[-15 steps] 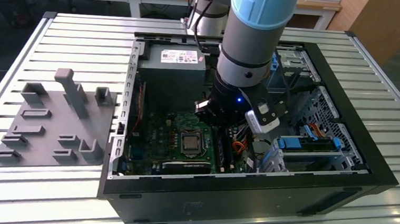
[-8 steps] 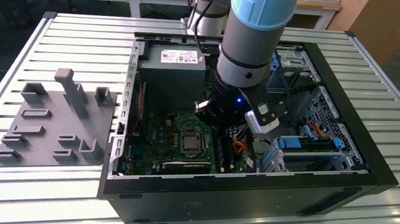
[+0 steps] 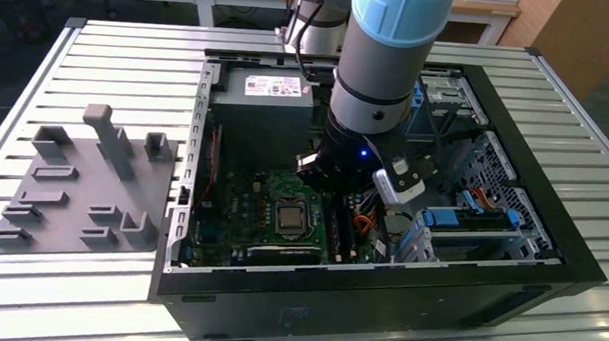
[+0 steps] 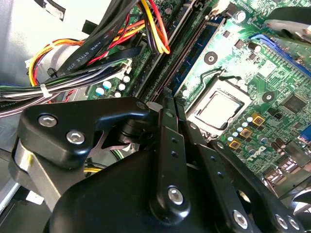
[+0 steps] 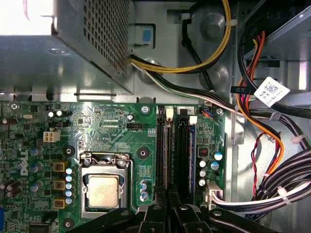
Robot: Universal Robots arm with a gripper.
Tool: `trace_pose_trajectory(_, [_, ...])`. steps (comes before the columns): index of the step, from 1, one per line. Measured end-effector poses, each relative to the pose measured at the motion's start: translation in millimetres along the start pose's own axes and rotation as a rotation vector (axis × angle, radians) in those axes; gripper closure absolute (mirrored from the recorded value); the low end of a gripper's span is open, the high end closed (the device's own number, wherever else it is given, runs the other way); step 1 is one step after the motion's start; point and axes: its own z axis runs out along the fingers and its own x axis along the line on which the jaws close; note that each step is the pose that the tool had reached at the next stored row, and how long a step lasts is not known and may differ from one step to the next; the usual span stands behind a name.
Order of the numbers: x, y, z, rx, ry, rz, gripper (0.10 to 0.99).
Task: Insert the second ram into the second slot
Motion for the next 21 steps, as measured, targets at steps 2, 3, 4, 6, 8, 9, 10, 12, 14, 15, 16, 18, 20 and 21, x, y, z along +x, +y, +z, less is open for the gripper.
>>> trace_pose_trajectory(2, [0.0, 0.0, 0.0, 0.0, 0.0, 0.0, 0.957])
trace_pose_trajectory(3, [-0.2, 0.0, 0.0, 0.0, 0.0, 0.0, 0.957])
trace_pose_trajectory(4, [-0.5, 0.0, 0.0, 0.0, 0.0, 0.0, 0.957])
trace_pose_trajectory(6, [-1.5, 0.0, 0.0, -0.002, 0.0, 0.0, 0.957])
trace_pose_trajectory(8, [-3.3, -0.1, 0.0, -0.004, 0.0, 0.0, 0.957])
trace_pose_trajectory(9, [-3.6, -0.1, 0.0, -0.004, 0.0, 0.001, 0.957])
trace_pose_trajectory(10, [-3.5, -0.2, 0.1, -0.004, 0.0, 0.001, 0.957])
trace_pose_trajectory(12, [-3.6, -0.9, 0.1, -0.004, 0.0001, 0.001, 0.957])
trace_pose_trajectory(14, [-3.6, -2.2, 0.1, -0.004, 0.0001, 0.001, 0.957])
trace_pose_trajectory(15, [-3.5, -2.4, 0.1, -0.004, 0.0, 0.001, 0.957])
trace_pose_trajectory(16, [-3.6, -2.5, 0.1, -0.004, 0.0, 0.001, 0.957])
trace_pose_trajectory(18, [-3.6, -2.6, 0.2, -0.004, 0.0, 0.001, 0.957])
trace_pose_trajectory(20, [-3.6, -2.7, 0.9, -0.004, 0.0, 0.001, 0.957])
trace_pose_trajectory(21, [-3.6, -2.6, 1.5, -0.004, 0.0, 0.001, 0.957])
